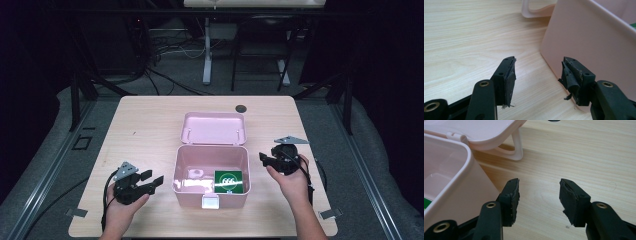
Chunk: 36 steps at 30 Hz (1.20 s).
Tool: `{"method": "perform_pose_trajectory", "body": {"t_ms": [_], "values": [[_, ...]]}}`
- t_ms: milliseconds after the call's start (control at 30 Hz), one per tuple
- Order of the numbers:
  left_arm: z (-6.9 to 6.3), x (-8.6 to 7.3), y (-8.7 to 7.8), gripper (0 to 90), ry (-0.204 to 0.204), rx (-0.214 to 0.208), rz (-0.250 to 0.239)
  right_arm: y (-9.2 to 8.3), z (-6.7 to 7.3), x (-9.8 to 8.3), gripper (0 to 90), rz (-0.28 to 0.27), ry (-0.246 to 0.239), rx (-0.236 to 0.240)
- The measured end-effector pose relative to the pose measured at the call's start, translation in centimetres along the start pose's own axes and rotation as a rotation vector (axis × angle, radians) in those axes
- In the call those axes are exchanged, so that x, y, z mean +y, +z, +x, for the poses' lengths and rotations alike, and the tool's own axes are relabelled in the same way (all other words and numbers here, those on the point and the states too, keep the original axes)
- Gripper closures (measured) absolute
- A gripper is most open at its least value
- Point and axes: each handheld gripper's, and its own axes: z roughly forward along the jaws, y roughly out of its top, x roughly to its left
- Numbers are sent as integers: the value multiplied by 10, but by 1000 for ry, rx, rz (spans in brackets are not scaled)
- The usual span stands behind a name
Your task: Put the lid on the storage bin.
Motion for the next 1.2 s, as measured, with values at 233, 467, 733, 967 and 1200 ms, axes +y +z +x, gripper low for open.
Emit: {"method": "perform_pose_trajectory", "body": {"t_ms": [233, 467, 733, 967, 1200], "values": [[-1, 0, 0, 498, 11, 1, -15, 4, 2, -3, 497, -10, 0, -4], [-3, 2, -3, 531, 9, 5, -5, 1, 1, -2, 497, 3, 2, -2], [-8, 7, -6, 540, 2, -30, -6, -1, 3, 2, 498, -24, 13, 16], [-13, 18, -9, 524, 11, -48, -10, 2, 11, 14, 498, 31, -5, 70], [-14, 22, -13, 502, 14, -54, -16, -2, 11, 27, 501, 44, 15, 115]]}}
